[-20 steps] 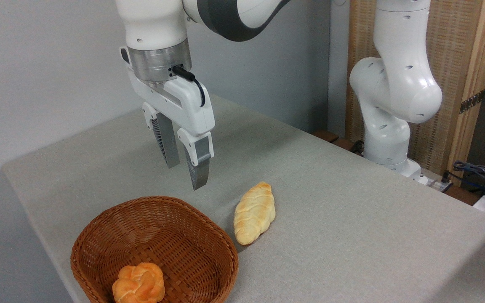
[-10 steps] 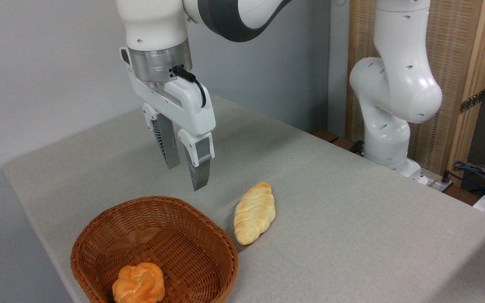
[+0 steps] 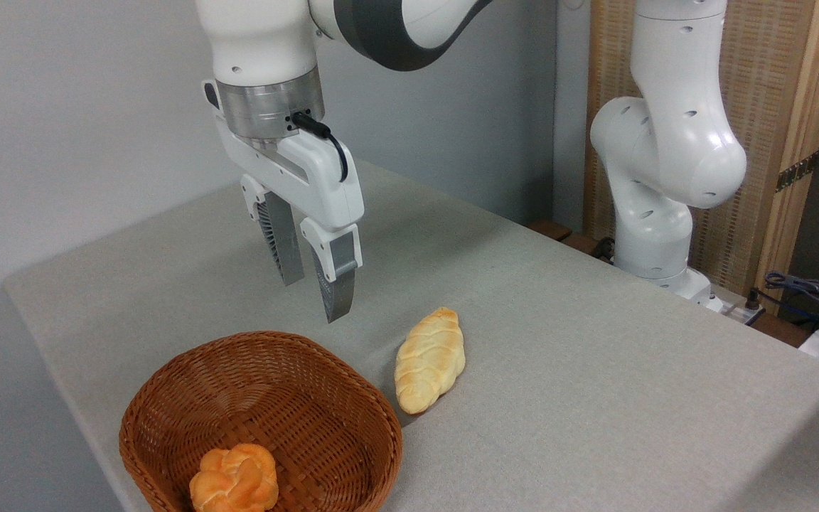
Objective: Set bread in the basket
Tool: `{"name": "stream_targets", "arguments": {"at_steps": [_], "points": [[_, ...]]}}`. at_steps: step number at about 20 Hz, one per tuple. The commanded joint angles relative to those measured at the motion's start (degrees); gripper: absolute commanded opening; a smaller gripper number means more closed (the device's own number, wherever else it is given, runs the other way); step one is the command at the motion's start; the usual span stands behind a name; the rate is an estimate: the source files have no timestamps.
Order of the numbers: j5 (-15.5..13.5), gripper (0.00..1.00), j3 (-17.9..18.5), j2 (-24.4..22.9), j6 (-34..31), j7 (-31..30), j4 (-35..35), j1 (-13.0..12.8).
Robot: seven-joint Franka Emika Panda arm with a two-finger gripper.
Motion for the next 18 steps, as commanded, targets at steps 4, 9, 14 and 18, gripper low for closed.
{"name": "stream_targets", "arguments": {"at_steps": [4, 9, 14, 18], "points": [[0.8, 1.0, 0.5, -3.9, -1.4, 0.7, -5.0, -0.3], [0.8, 1.0, 2.6, -5.0, -1.6, 0.7, -10.9, -0.1], [0.8, 1.0, 5.3, -4.5, -2.1, 0.6, -14.4, 1.9], [0.9, 1.0, 5.6, -3.8, -0.1, 0.5, -17.4, 2.3]]}}
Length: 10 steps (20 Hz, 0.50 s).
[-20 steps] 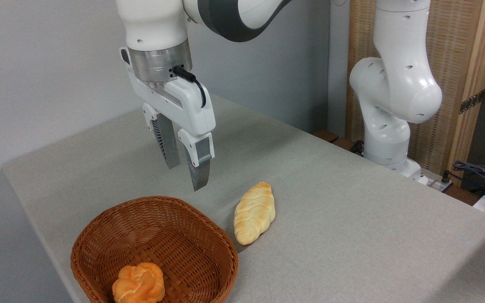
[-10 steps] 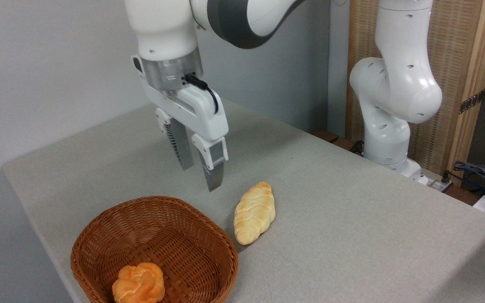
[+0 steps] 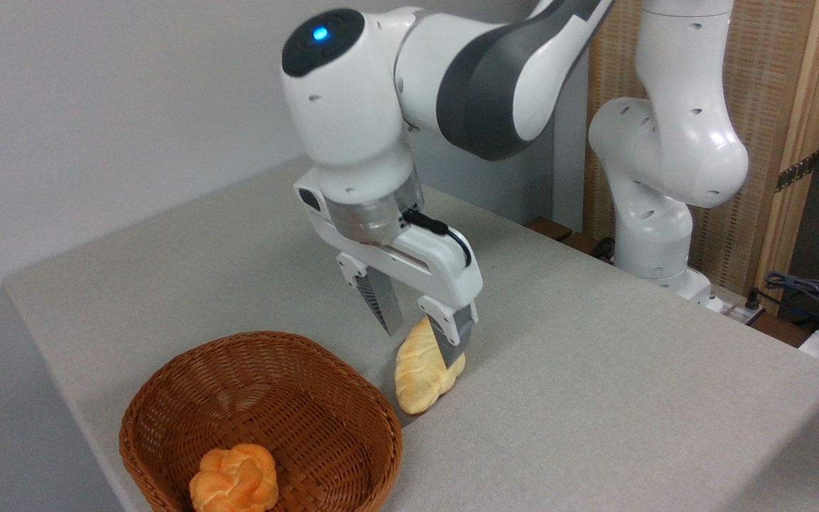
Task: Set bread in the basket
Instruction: 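Move the open gripper over the pale bread roll and lower it, then close the gripper on the pale bread roll and lift it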
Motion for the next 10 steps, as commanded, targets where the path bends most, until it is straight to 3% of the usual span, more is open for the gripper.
{"name": "stream_targets", "arguments": {"at_steps": [1, 8, 10], "points": [[0.7, 1.0, 0.3, -0.4, 2.4, 0.3, -3.2, -0.4], [0.7, 1.0, -0.5, 1.6, 4.4, 0.4, -3.5, -1.2], [0.7, 1.0, -0.4, 2.4, 4.6, 0.4, -3.5, -2.8]]}}
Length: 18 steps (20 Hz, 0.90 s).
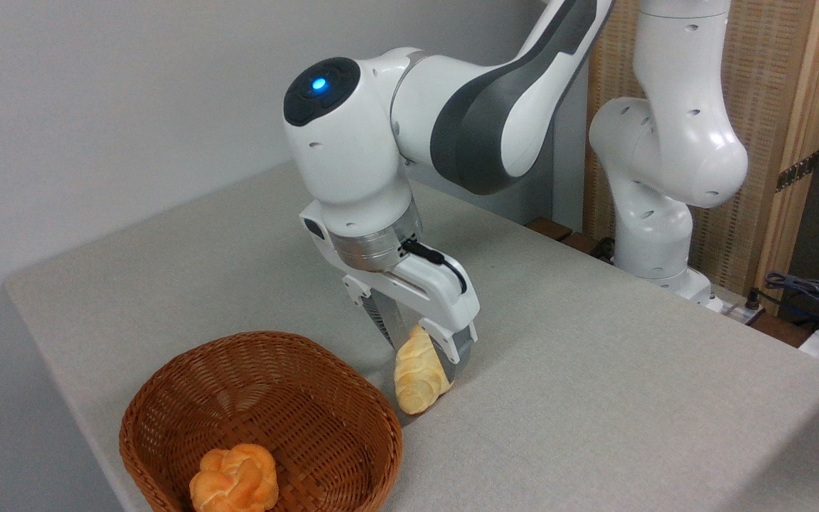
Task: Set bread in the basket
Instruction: 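Close the gripper on the pale bread roll and lift it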
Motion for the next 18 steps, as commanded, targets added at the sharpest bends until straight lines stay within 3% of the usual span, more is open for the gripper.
{"name": "stream_targets", "arguments": {"at_steps": [1, 9, 10, 13, 14, 18], "points": [[0.7, 1.0, 0.1, 0.8, 1.2, 0.4, -0.4, -2.0], [0.8, 1.0, 0.2, 1.5, 1.1, 0.9, -0.4, -2.7], [0.8, 0.94, 0.2, 1.5, 1.1, 1.1, -0.4, -2.6], [2.4, 0.43, 0.3, 1.5, 1.1, 1.6, -0.4, -2.5], [2.6, 0.35, 0.3, 1.5, 1.1, 1.6, -0.4, -2.5], [2.6, 0.33, 0.3, 1.5, 1.1, 1.6, -0.4, -2.4]]}}
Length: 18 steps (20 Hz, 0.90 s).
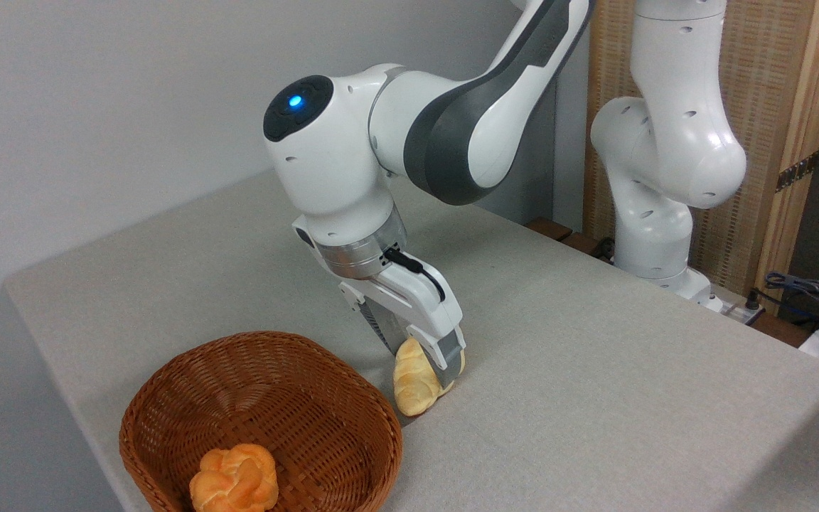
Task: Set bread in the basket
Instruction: 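Close the gripper on the pale bread roll and lift it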
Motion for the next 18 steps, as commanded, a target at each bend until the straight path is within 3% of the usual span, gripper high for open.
{"name": "stream_targets", "arguments": {"at_steps": [1, 8, 13, 18], "points": [[0.8, 0.33, 0.5, -0.3, 0.5, 1.1, -0.4, -0.5], [0.8, 0.35, 0.4, -0.8, -0.5, 1.1, -0.3, -0.6], [0.3, 0.35, 0.2, -3.7, -5.2, 0.9, 0.5, -0.8], [-0.8, 0.37, -2.7, -5.1, -8.1, 0.5, 4.5, -0.8]]}}
